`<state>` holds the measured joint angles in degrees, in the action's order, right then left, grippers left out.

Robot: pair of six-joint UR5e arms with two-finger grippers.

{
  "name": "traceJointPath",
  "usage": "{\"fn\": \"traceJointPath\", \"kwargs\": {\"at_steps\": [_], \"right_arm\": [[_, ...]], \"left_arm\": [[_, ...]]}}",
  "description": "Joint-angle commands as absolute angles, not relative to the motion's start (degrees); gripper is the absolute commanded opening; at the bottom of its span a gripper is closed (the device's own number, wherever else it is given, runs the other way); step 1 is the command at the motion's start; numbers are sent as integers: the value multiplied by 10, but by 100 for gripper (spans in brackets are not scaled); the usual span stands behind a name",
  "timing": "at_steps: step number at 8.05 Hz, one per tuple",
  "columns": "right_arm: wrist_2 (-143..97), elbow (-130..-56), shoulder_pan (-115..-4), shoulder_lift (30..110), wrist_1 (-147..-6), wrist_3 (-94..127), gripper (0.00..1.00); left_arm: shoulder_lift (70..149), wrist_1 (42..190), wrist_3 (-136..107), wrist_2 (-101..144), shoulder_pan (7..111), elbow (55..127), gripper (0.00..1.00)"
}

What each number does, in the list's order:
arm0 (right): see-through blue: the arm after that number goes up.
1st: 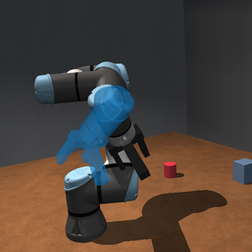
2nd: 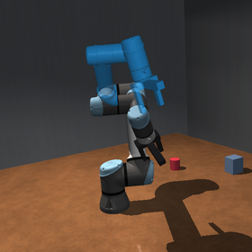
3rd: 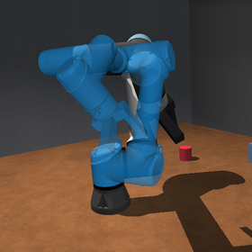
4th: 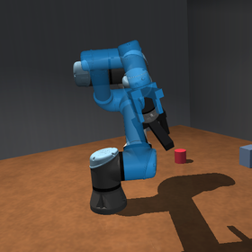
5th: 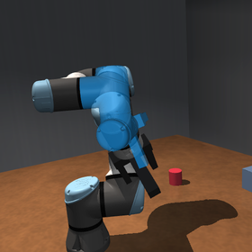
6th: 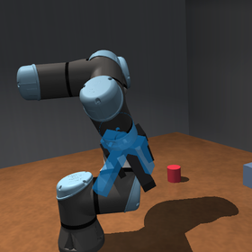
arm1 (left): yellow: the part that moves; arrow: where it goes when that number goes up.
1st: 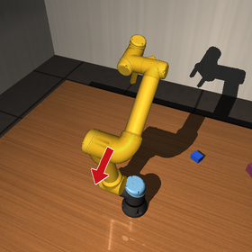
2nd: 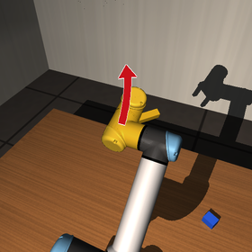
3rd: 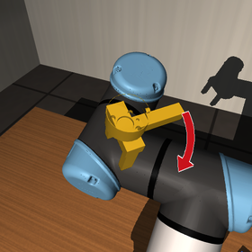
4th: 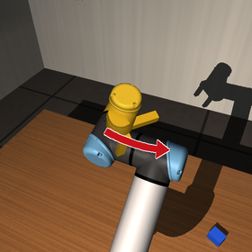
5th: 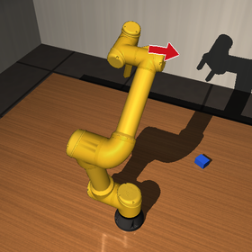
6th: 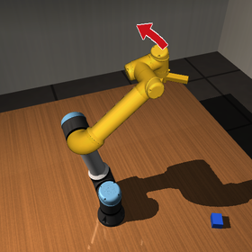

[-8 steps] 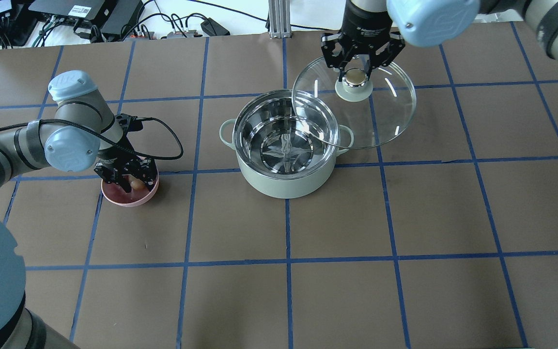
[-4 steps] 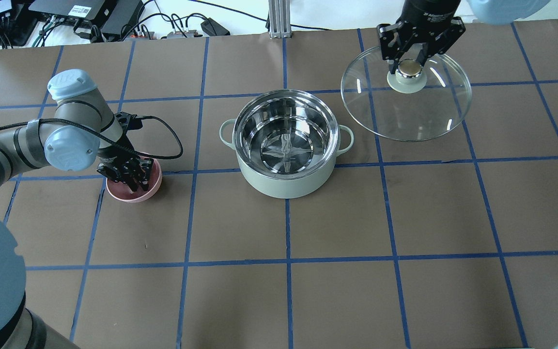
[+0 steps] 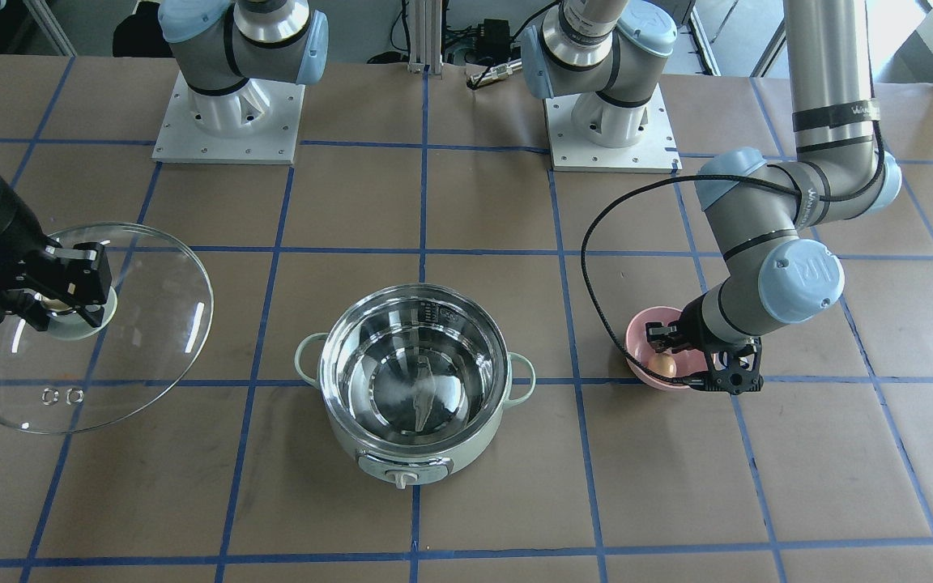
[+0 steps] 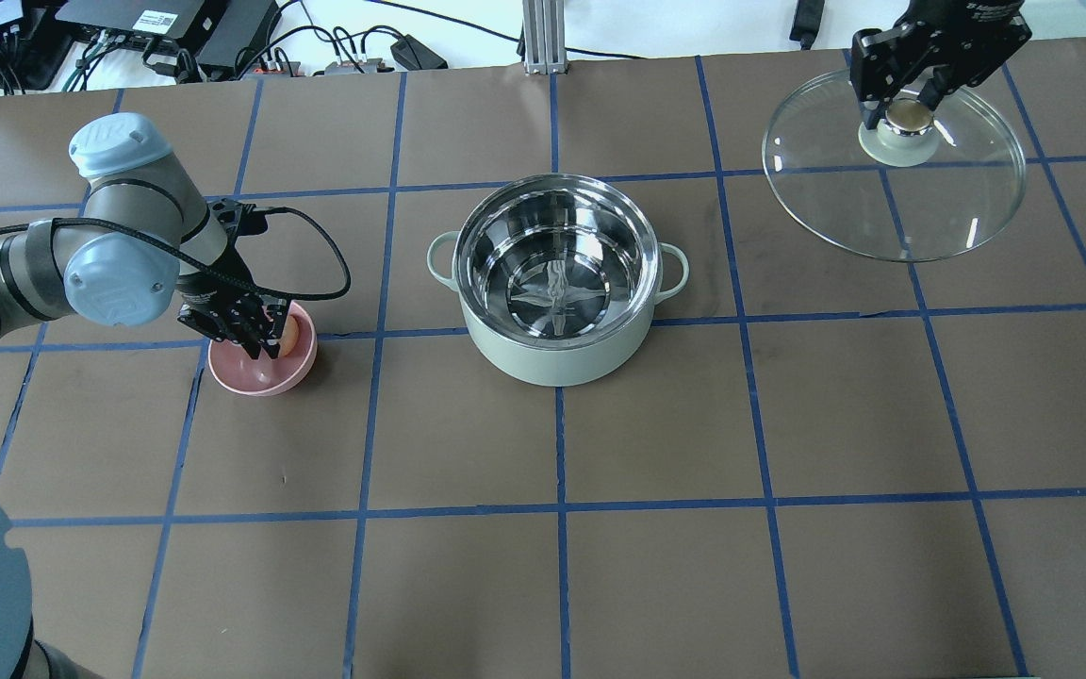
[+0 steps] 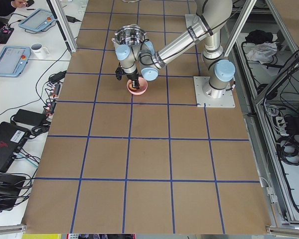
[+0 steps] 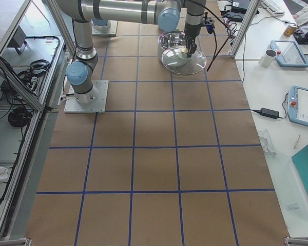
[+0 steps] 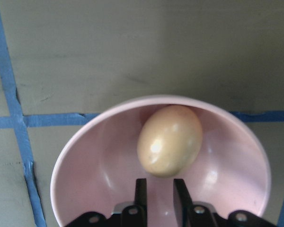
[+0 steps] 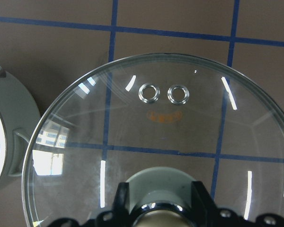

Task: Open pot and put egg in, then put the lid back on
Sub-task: 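Lift the egg out of the pink bowl with the left gripper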

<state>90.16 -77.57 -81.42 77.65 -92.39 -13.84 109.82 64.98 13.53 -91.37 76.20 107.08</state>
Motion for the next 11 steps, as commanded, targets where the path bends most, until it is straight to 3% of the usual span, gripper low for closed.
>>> {"fn": "traceJointPath", "kwargs": {"at_steps": [1,3,7,8,11], "right_arm": [[906,-776,-785,780,-924,-159,9],[919,-776,-766,788,-917,-164,9],[910,-782,-764,788,-922,-202,11],[908,-782,-764,788,-924,-203,11],[907,-783,-764,787,-924,-203,11]], "left_arm": [[1090,657,140,-912,762,1071,83],[1102,653,142,-912,759,1070,87],[1137,603,142,-911,759,1070,87],[1138,601,142,-911,759,1070,81],[1138,598,142,-900,759,1071,25]]}}
